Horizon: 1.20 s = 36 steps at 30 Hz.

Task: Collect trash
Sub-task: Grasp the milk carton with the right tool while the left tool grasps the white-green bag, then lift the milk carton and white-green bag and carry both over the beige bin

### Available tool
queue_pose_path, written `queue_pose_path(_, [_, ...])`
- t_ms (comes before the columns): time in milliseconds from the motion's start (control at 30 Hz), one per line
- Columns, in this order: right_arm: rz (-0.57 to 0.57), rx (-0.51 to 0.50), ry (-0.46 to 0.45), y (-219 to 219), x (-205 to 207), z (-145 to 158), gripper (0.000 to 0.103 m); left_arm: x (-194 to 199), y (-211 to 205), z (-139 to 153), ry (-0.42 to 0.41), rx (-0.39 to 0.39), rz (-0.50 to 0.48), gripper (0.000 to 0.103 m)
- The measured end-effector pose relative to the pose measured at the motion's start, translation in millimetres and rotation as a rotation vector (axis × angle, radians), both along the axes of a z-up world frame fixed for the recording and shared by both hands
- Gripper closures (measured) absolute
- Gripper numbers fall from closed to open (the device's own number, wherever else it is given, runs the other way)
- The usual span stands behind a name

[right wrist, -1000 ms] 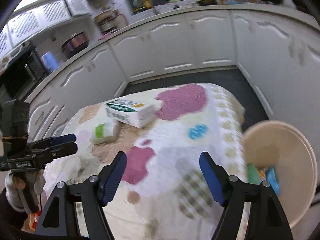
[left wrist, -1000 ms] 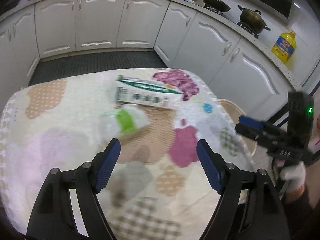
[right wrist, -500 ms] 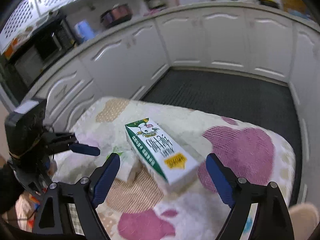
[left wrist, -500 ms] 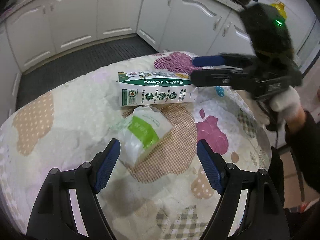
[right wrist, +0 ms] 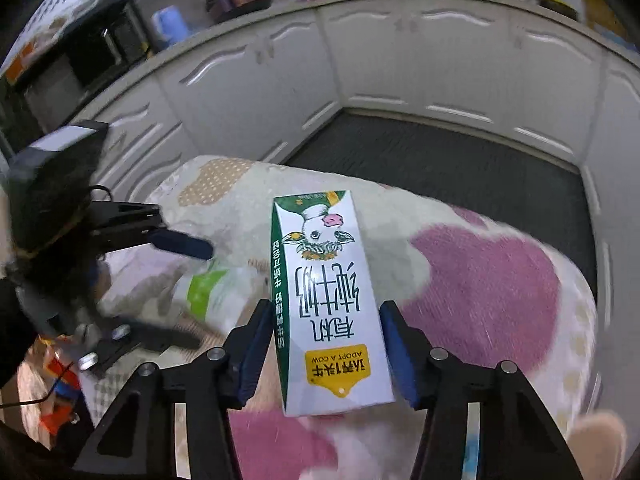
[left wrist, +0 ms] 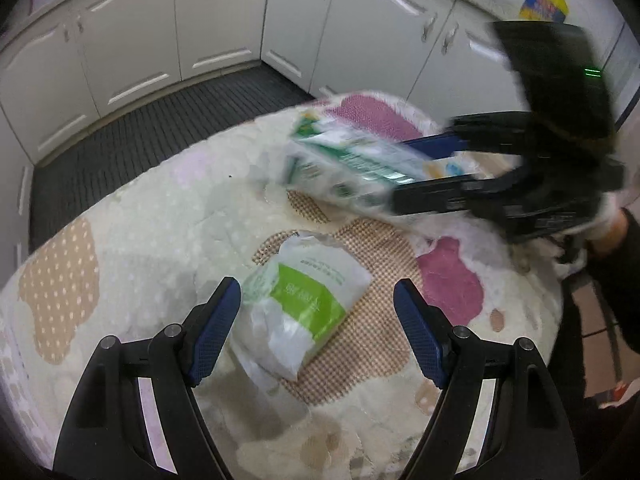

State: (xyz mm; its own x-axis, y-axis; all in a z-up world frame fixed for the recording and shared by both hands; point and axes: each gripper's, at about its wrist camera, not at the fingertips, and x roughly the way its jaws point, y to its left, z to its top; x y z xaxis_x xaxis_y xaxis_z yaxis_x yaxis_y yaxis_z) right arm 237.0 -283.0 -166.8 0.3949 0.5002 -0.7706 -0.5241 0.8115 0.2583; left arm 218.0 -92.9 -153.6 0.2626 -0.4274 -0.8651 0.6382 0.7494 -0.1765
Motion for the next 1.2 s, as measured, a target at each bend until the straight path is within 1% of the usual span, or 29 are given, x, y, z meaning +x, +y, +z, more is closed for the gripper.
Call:
queue_pose_path(67, [-0.073, -0.030, 0.007, -13.8, -14.2, 0.1, 0.051, 2.2, -6.3, -5.6, -0.006, 0.051, 0.015, 0.025])
queue_pose_path(133, [-0.127, -0.028, 0.051, -25.1, -25.3, -3.6, 0.051, 2.7, -7.8, -8.0, -0.007, 0.064, 0.032, 0.026])
queue_pose_path(167, [-0.141, -0.043, 0.063, -26.3, -29.9, -6.6, 0.051, 2.4, -7.1, -7.7, -0.016, 0.061, 0.056, 0.028])
queue_pose_path(200, [-0.148, -0.060, 0.058, -23.9, -35.4, -8.9, 0.051, 1.4, -4.8, -7.6, -0.015, 0.049, 0.082, 0.037])
queue_pose_path(233, [-0.158, -0.073, 0.033, -21.8, -41.3, -9.1, 0.051, 0.3, -3.2, -8.3, -0.007, 0.038, 0.104, 0.043])
queue_pose_path(267, [-0.169, -0.087, 0.023, -20.1, -42.4, -9.8, 0.047, -2.2, 0.9, -7.8, -0.006, 0.026, 0.122, 0.044])
queue_pose_path(333, [-0.190, -0.106, 0.011, -14.5, -42.1, -10.7, 0.046, -9.2, 5.2, -4.8, -0.008, -0.001, 0.149, 0.055])
queue_pose_path(367, [-0.194, -0.097, 0.005, -12.1, -42.1, -11.2, 0.046, -11.7, 6.0, -3.8, -0.009, -0.005, 0.159, 0.056])
queue_pose_path(400, [-0.198, -0.089, 0.004, -10.4, -42.4, -12.6, 0.048, -15.7, 5.9, -2.0, -0.010, -0.012, 0.169, 0.059])
queue_pose_path(433, [-0.209, -0.095, 0.006, -7.6, -42.5, -15.7, 0.051, -20.2, 7.8, 0.1, -0.016, -0.017, 0.180, 0.062])
queue_pose_path(467, [-0.221, -0.097, 0.000, -7.3, -44.3, -17.4, 0.051, -25.2, 9.7, 3.0, -0.031, -0.021, 0.200, 0.063])
queue_pose_path(533, [-0.245, -0.076, 0.002, -11.1, -50.4, -15.6, 0.051, -33.4, 13.6, 8.1, -0.042, -0.037, 0.243, 0.071])
queue_pose_path(600, [-0.254, -0.063, -0.015, -11.6, -60.0, -9.0, 0.051, -41.7, 17.1, 10.0, -0.035, -0.044, 0.277, 0.072])
queue_pose_path(667, [-0.259, -0.055, -0.037, -13.6, -69.6, 1.5, 0.051, -47.3, 15.9, 10.3, -0.035, -0.038, 0.287, 0.072])
queue_pose_path(767, [-0.276, -0.029, -0.053, -16.0, -81.4, 10.7, 0.051, -55.5, 16.1, 12.4, -0.032, -0.052, 0.308, 0.072])
queue_pose_path(1000, [-0.307, -0.009, -0.043, -26.8, -104.1, 9.7, 0.052, -63.2, 15.3, 12.4, -0.025, -0.064, 0.329, 0.076])
queue_pose_path(1033, [-0.312, -0.004, -0.045, -28.6, -106.0, 10.7, 0.052, -63.7, 15.2, 14.2, -0.027, -0.064, 0.328, 0.077])
queue_pose_path(1200, [-0.331, 0.041, -0.053, -35.6, -116.0, 16.5, 0.052, -72.3, 11.2, 27.7, -0.058, -0.070, 0.306, 0.078])
